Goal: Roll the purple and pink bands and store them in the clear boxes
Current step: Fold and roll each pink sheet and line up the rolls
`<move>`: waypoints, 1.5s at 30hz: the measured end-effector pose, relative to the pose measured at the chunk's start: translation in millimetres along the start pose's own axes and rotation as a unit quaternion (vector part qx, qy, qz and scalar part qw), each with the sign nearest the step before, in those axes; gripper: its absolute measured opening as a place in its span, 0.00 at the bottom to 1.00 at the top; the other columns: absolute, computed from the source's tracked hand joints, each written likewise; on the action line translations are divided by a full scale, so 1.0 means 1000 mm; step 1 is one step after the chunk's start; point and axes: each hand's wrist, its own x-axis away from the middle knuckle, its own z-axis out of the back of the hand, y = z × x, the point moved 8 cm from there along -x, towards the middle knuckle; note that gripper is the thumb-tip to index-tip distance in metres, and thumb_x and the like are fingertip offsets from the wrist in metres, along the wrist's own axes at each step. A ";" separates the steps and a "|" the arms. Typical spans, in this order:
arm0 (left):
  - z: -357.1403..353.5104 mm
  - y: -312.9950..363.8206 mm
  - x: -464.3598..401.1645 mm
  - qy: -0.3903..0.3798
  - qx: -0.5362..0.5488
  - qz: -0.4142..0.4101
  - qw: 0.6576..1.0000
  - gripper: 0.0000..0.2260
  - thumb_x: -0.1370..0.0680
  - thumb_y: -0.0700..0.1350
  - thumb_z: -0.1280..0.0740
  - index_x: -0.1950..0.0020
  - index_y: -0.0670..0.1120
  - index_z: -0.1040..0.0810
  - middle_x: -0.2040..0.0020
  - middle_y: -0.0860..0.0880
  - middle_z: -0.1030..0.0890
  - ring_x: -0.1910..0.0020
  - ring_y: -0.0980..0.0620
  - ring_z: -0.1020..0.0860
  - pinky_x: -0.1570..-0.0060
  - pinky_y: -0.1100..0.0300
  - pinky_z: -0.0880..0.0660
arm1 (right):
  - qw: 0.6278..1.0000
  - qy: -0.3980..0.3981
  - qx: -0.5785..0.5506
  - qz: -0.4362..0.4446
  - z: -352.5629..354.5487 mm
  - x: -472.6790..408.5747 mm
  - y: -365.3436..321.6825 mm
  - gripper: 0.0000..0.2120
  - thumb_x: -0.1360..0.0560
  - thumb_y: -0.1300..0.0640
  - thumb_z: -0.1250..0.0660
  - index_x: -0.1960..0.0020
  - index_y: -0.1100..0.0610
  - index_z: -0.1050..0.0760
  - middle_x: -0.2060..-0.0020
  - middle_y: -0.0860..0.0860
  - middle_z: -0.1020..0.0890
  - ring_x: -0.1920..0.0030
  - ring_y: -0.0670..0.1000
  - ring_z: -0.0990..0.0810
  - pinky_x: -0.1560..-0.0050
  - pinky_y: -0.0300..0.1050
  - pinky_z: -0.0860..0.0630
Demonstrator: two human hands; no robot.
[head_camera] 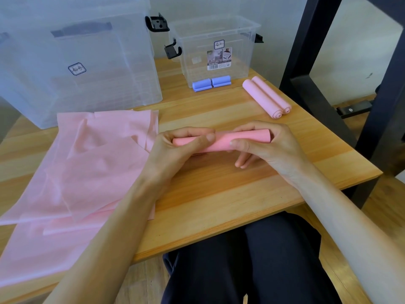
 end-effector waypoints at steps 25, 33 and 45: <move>-0.001 0.007 0.001 0.005 -0.026 -0.049 0.998 0.08 0.33 0.47 0.24 0.54 0.49 0.14 0.53 0.52 0.13 0.55 0.57 0.18 0.54 0.61 0.18 | 1.000 0.014 -0.012 0.011 0.003 -0.002 -0.001 0.13 0.33 0.57 0.25 0.49 0.60 0.17 0.61 0.56 0.14 0.67 0.54 0.16 0.66 0.44 0.17; 0.001 0.005 0.000 0.008 -0.031 -0.039 0.999 0.10 0.32 0.48 0.24 0.53 0.48 0.14 0.52 0.51 0.13 0.53 0.55 0.18 0.51 0.59 0.19 | 1.000 0.019 0.002 0.008 0.003 -0.001 -0.001 0.12 0.32 0.58 0.25 0.50 0.59 0.17 0.61 0.55 0.14 0.67 0.55 0.15 0.66 0.44 0.17; 0.007 -0.005 -0.003 0.035 0.000 0.005 0.999 0.09 0.31 0.49 0.25 0.55 0.47 0.14 0.54 0.48 0.13 0.53 0.52 0.16 0.57 0.57 0.17 | 1.000 0.011 0.018 0.020 0.001 -0.002 -0.002 0.14 0.32 0.59 0.25 0.48 0.61 0.18 0.58 0.55 0.13 0.62 0.55 0.14 0.65 0.44 0.17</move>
